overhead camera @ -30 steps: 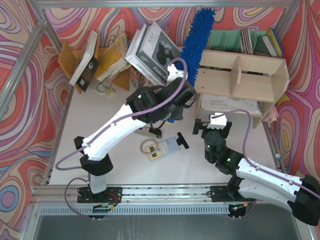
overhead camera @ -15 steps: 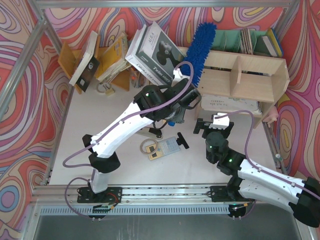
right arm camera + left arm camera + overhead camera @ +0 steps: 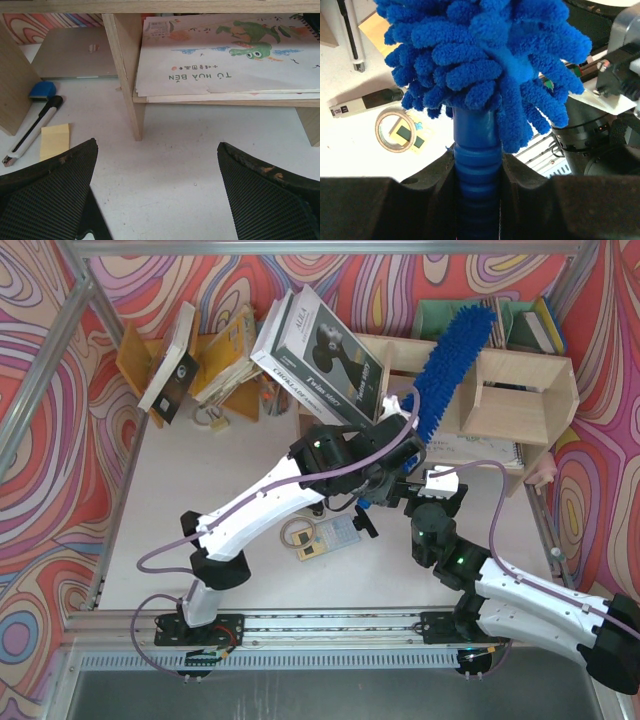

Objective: Dust the bookshelf with a duster

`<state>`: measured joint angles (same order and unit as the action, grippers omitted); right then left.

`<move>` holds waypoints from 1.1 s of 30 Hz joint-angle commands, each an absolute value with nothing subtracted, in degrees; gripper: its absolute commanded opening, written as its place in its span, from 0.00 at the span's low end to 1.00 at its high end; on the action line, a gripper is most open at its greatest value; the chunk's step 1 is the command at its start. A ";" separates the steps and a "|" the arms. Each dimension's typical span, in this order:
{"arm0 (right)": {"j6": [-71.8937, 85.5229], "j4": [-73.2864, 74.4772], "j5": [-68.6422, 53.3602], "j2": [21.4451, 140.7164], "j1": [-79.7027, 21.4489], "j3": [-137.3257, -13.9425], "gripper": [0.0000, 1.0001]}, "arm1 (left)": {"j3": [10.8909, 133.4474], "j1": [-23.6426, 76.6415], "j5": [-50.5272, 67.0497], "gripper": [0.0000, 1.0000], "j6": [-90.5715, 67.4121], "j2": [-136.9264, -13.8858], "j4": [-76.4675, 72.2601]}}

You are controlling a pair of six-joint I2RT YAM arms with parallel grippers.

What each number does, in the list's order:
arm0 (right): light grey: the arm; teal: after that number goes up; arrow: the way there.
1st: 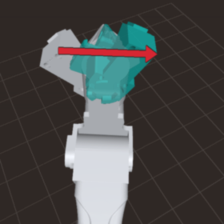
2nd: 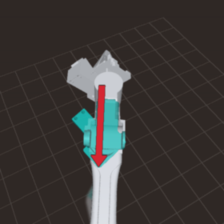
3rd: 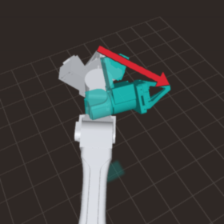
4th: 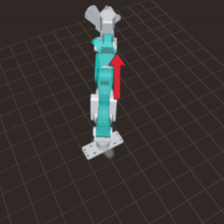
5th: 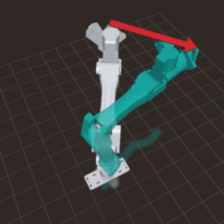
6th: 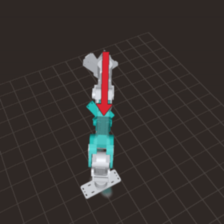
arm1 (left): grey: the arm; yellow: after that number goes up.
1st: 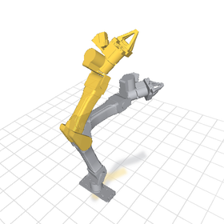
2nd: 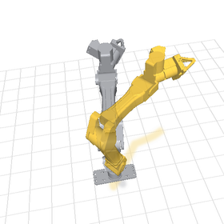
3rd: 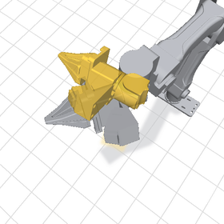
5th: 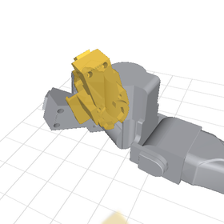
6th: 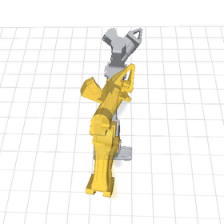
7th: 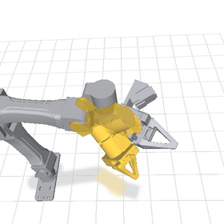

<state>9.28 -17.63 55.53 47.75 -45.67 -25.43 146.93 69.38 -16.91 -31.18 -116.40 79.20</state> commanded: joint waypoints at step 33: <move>10.28 -16.79 57.13 47.59 -45.25 -25.45 0.91 | 132.09 64.82 -34.89 0.00 -26.80 -100.75 72.79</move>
